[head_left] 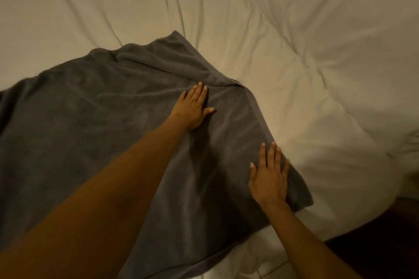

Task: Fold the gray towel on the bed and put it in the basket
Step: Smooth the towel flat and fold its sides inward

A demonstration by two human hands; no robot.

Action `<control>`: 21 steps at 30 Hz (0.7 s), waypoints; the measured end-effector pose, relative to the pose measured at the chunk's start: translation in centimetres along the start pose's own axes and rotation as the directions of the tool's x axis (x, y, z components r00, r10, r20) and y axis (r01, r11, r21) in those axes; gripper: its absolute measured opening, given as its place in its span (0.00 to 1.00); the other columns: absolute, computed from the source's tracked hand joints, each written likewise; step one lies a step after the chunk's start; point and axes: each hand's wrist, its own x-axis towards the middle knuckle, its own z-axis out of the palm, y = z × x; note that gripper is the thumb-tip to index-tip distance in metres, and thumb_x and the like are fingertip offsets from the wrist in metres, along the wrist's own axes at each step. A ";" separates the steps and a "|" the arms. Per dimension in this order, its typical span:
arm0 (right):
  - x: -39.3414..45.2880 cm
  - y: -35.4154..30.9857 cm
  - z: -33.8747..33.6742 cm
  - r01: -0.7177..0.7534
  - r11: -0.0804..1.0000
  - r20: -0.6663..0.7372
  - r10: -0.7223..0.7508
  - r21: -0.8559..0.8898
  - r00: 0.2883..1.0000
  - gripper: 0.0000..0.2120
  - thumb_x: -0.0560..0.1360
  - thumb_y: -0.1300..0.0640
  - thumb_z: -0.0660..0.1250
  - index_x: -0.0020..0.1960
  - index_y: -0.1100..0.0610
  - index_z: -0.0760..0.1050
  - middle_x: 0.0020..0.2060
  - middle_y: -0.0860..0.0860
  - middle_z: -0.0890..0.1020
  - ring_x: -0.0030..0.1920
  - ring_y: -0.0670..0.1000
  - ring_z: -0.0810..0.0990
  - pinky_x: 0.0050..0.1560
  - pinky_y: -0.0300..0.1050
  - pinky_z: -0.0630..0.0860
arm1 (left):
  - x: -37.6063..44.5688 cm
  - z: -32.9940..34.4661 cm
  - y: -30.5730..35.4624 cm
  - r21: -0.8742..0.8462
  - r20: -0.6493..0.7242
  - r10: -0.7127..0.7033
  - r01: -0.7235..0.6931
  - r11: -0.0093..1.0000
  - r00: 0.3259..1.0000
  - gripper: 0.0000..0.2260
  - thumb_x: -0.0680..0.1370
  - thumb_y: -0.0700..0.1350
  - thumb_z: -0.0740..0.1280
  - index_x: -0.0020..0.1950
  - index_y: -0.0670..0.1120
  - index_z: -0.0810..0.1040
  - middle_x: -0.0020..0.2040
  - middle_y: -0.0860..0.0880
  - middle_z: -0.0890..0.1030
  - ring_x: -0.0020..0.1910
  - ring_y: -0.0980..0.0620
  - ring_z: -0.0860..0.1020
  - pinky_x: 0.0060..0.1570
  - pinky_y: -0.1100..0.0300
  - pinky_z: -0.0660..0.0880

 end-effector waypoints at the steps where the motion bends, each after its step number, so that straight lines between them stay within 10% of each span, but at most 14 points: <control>1: -0.3 -0.4 -0.2 0.026 1.000 0.012 -0.026 -0.015 1.000 0.30 0.80 0.48 0.53 0.77 0.56 0.45 0.76 0.58 0.48 0.76 0.58 0.46 0.72 0.57 0.42 | -1.3 0.3 -0.6 -0.014 0.000 -0.024 0.024 1.000 1.000 0.31 0.80 0.59 0.49 0.77 0.44 0.43 0.78 0.45 0.43 0.77 0.49 0.44 0.74 0.50 0.45; 7: -4.4 -3.6 0.7 0.270 0.961 0.121 -0.262 -0.058 0.958 0.33 0.68 0.55 0.71 0.71 0.57 0.66 0.69 0.62 0.68 0.69 0.62 0.68 0.64 0.61 0.66 | -12.7 3.9 -6.4 -0.082 0.082 -0.271 0.277 0.957 0.959 0.30 0.81 0.58 0.50 0.77 0.44 0.46 0.78 0.45 0.45 0.77 0.48 0.45 0.74 0.48 0.47; 21: -10.4 -16.5 5.4 0.481 0.876 0.208 -0.463 -0.041 0.862 0.28 0.73 0.50 0.51 0.69 0.62 0.68 0.68 0.66 0.68 0.66 0.65 0.69 0.63 0.63 0.67 | -31.6 13.1 -16.0 -0.210 0.193 -0.587 0.618 0.758 0.786 0.30 0.81 0.56 0.52 0.77 0.46 0.43 0.78 0.45 0.44 0.77 0.47 0.46 0.74 0.49 0.48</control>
